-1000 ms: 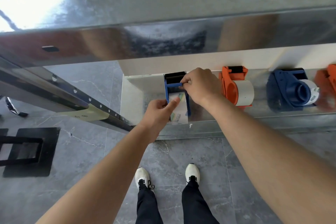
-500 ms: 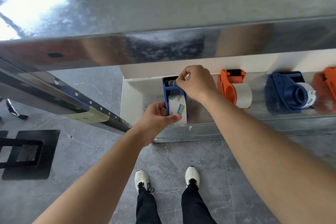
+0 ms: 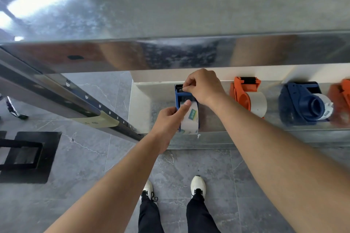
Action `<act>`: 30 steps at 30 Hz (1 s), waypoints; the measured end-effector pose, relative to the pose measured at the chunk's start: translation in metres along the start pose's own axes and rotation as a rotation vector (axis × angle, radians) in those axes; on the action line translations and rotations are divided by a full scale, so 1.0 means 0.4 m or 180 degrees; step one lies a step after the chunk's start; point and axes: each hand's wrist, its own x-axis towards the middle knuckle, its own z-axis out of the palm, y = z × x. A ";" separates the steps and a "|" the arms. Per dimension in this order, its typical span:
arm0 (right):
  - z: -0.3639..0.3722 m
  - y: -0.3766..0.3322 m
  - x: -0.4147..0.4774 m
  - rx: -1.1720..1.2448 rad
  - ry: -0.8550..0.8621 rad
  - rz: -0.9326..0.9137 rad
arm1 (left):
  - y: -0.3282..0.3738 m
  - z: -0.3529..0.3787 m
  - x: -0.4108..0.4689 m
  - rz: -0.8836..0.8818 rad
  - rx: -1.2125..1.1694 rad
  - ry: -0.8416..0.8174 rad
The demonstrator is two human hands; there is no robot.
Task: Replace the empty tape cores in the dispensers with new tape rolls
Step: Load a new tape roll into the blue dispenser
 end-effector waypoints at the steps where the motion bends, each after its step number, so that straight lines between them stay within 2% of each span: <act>1: 0.006 -0.002 -0.001 -0.0037 0.0007 0.0001 | 0.000 0.004 0.004 0.0000 -0.0021 0.0091; 6: 0.032 0.006 0.007 -0.0210 0.0123 0.0197 | -0.008 0.028 0.016 0.0140 0.0091 0.0360; 11: 0.048 0.003 0.026 -0.0055 0.0297 0.0455 | -0.011 0.019 0.000 0.0284 0.0107 0.0123; 15: 0.055 0.000 0.037 0.0186 0.0628 0.0739 | -0.022 -0.010 -0.009 0.0339 0.0042 -0.0299; 18: 0.057 -0.005 0.029 0.0349 0.0711 0.0680 | -0.023 -0.021 -0.016 0.0252 -0.0009 -0.0434; 23: 0.033 -0.020 0.028 0.0409 0.0517 0.0335 | -0.012 -0.001 -0.019 0.0173 -0.0086 -0.0106; 27: 0.017 -0.034 0.030 0.0266 0.0485 0.0221 | -0.012 0.020 -0.013 0.0264 0.0023 0.0404; 30: 0.012 -0.039 0.030 0.0192 0.0466 0.0247 | -0.009 0.017 -0.019 0.0342 0.0017 0.0403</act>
